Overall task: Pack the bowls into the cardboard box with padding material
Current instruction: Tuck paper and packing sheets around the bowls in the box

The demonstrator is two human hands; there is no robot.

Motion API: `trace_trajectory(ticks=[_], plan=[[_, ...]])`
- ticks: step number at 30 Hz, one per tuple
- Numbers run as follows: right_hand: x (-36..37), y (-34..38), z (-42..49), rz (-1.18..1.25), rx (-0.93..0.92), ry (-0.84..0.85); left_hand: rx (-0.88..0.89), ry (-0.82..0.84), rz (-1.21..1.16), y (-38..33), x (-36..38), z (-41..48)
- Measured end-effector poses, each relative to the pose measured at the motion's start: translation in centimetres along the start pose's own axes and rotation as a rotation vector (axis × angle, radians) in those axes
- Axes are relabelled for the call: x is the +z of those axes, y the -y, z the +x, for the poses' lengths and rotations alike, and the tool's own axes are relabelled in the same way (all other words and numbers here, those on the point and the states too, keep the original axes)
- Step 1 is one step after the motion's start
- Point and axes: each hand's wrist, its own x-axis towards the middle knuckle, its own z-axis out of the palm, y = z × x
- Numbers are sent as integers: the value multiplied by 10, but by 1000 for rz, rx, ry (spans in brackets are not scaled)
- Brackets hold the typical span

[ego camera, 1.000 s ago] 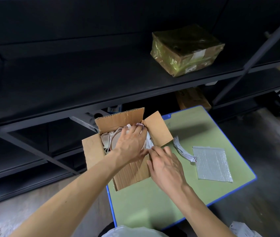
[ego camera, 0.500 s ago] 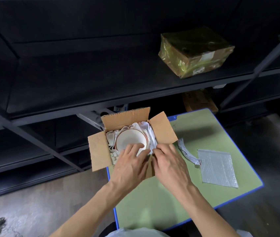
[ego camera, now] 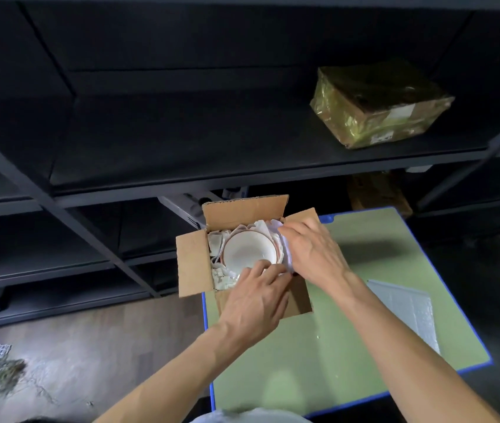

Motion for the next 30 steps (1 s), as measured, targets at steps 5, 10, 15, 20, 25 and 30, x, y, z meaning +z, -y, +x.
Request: trace_trajectory(ticks=[5, 10, 15, 20, 25, 30], plan=[[-2, 7, 3, 45, -17, 26, 2, 58, 45, -3, 2, -2], [2, -1, 4, 10, 2, 57, -3, 68, 76, -6, 5, 1], [1, 0, -4, 78, 1, 15, -26, 45, 114, -6, 8, 11], [-9, -8, -22, 152, -5, -9, -40, 11, 89, -12, 4, 4], [-18, -18, -48, 208, 36, -65, -48, -47, 33, -26, -5, -4], [-26, -27, -62, 274, 77, -112, -66, -68, -51, -42, -6, 0]])
